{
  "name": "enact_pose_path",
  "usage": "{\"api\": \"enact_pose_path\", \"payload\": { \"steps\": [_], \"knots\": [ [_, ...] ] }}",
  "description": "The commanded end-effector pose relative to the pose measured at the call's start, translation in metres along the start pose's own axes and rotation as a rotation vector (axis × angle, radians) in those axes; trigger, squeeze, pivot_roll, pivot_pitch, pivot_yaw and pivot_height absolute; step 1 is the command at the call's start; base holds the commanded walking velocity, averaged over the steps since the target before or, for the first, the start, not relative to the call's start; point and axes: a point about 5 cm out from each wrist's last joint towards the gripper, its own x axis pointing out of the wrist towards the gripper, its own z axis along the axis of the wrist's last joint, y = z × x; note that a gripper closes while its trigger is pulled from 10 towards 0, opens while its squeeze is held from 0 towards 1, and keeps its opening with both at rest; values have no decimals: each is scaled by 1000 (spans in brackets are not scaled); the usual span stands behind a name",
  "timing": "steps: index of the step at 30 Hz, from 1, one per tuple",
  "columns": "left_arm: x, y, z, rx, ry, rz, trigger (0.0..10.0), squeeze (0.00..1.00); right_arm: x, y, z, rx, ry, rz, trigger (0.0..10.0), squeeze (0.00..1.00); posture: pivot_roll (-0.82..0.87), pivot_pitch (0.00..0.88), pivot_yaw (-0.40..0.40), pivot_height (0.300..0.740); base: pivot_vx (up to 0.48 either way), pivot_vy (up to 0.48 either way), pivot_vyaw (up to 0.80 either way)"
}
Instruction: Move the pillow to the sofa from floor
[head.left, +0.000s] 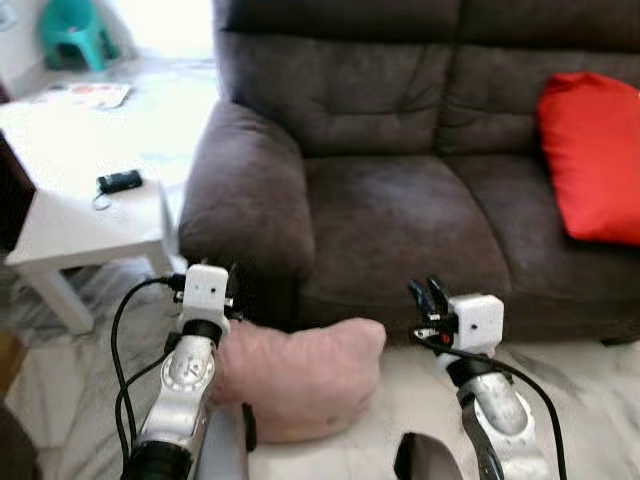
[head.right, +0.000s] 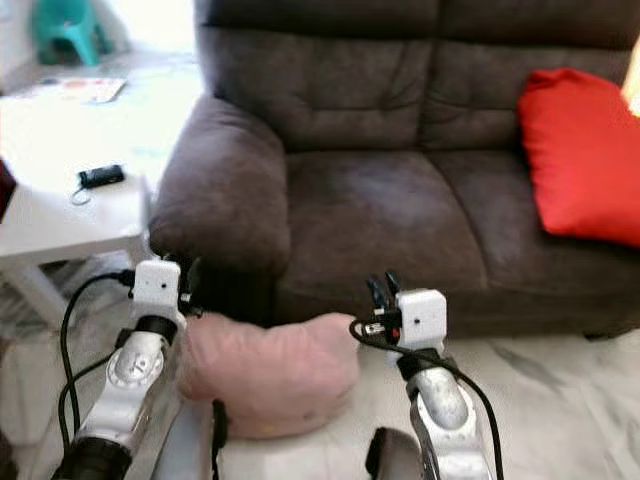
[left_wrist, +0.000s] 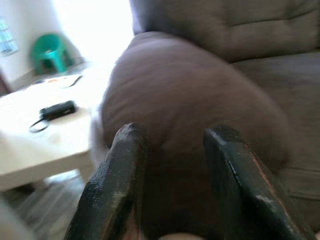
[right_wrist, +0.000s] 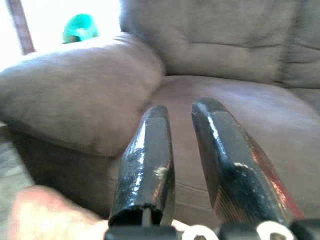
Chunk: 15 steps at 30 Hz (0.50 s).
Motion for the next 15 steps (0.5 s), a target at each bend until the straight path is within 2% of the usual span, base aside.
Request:
{"api": "enact_pose_path", "payload": {
  "steps": [1,7,15],
  "knots": [
    [1,3,1,3,-1,3,10000,0,2,2,3,5,-9,14,10000,0,31,0,-72,565,0,0,800],
    [1,4,1,0,0,6,10000,0,3,3,3,12,-9,27,10000,0,33,0,-72,565,0,0,770],
    [2,2,0,-15,5,-17,10000,0,4,1,3,21,-6,10,10000,0,34,0,-74,565,0,0,0]
  ]
}}
